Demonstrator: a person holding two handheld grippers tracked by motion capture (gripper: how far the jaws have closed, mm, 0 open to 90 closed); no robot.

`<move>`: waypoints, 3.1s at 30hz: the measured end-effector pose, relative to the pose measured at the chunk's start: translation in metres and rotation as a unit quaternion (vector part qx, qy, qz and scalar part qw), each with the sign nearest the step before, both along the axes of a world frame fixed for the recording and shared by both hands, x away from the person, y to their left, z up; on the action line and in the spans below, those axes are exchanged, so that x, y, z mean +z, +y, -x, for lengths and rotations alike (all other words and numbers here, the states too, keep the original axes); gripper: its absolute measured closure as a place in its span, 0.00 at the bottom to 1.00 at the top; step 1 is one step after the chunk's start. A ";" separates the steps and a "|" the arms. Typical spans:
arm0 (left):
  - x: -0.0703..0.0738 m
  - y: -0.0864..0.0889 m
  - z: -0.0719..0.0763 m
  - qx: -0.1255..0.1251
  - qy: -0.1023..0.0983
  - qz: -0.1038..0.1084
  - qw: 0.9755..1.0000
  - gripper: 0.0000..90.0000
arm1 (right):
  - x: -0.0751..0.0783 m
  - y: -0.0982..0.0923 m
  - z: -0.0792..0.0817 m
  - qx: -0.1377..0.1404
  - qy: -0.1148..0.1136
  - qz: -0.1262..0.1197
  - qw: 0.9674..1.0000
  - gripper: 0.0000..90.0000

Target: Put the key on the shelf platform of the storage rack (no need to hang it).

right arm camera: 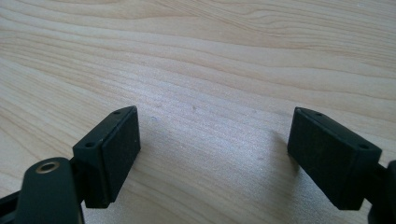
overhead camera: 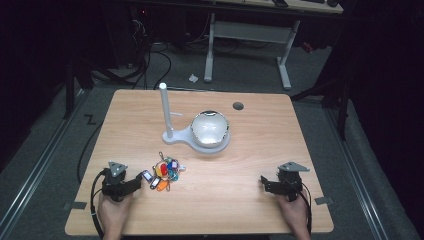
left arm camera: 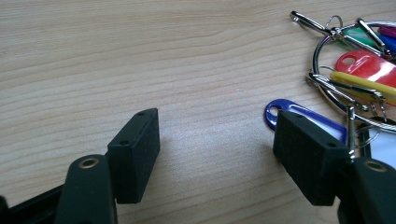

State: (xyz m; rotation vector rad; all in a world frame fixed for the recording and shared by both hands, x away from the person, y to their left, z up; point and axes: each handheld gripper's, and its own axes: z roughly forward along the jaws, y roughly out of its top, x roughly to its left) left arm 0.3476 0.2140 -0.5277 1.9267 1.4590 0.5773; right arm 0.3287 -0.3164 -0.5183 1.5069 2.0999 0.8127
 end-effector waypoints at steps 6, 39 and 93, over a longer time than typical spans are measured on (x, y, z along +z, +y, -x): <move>0.000 0.000 0.000 -0.001 0.000 0.001 1.000 0.34 | 0.000 0.000 0.000 0.000 0.000 0.000 1.000 0.19; 0.000 -0.002 0.000 -0.007 0.007 -0.002 1.000 0.25 | 0.000 0.000 -0.001 -0.003 -0.001 -0.001 1.000 0.20; 0.034 -0.067 -0.010 -0.120 0.011 0.043 0.992 0.32 | 0.000 0.000 -0.001 -0.003 0.000 -0.001 1.000 0.19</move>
